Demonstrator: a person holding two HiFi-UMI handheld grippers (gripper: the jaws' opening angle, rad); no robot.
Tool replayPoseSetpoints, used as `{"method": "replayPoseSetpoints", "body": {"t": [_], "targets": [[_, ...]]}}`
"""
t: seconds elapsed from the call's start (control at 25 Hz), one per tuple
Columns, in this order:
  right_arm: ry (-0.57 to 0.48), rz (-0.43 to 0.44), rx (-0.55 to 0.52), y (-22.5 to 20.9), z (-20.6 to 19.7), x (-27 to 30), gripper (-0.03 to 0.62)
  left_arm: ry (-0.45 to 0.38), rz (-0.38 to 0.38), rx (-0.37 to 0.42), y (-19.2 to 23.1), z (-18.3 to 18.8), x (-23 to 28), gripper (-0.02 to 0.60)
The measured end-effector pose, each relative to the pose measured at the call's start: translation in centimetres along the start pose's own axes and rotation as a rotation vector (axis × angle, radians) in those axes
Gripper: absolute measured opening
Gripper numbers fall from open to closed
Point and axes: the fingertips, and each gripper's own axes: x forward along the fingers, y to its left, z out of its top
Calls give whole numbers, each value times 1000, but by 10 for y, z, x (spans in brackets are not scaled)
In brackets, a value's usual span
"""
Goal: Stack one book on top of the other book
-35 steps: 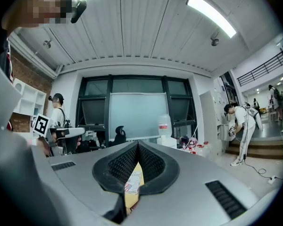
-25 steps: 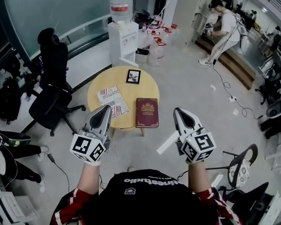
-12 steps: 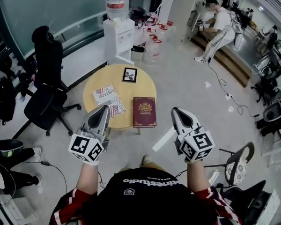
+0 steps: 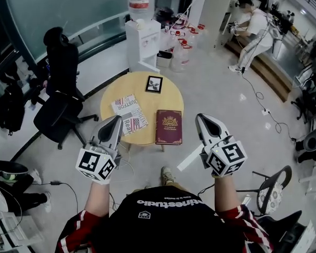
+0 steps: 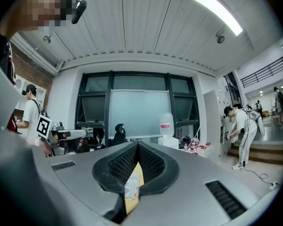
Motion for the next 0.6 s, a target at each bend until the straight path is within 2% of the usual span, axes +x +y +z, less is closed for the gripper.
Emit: {"method": "replayPoseSetpoints", "body": {"t": [0.16, 0.4, 0.6], "targets": [[11, -8, 17, -2, -6, 5, 37, 5, 4, -8, 1, -3, -1, 15], [37, -1, 12, 2, -16, 14, 164, 10, -1, -11, 1, -9, -1, 15], [63, -2, 26, 0, -28, 17, 195, 15, -16, -15, -1, -13, -2, 15]]}}
